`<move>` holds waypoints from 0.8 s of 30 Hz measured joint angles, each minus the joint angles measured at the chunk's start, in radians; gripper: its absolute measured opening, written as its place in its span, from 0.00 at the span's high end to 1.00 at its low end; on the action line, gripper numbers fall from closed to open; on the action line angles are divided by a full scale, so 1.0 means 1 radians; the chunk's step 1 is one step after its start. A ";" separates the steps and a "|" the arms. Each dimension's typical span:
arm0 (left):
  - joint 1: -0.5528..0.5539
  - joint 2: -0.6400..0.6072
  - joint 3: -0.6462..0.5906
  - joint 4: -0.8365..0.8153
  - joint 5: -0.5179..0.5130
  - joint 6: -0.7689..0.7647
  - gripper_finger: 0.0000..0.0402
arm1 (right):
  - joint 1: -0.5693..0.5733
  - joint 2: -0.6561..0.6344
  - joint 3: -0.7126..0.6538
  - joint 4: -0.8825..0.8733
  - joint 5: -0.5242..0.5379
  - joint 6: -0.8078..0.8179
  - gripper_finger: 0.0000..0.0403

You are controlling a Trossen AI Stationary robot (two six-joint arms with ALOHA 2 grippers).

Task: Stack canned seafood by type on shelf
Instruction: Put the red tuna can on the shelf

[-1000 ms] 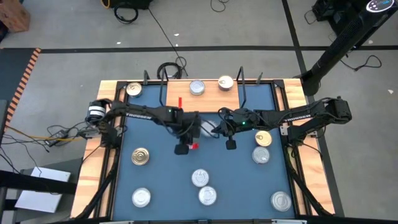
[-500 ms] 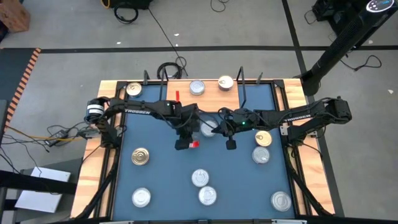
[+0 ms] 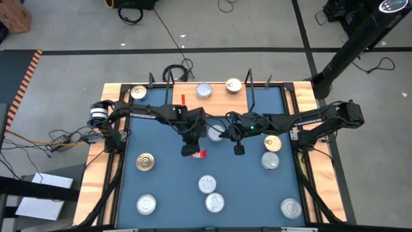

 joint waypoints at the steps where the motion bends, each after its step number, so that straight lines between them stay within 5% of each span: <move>1: 0.003 0.000 0.000 -0.003 -0.015 0.001 1.00 | 0.000 0.000 0.000 0.000 0.000 0.000 0.97; 24: 0.004 0.016 -0.048 0.050 0.028 -0.056 1.00 | 0.000 0.000 -0.001 -0.007 0.000 0.003 0.97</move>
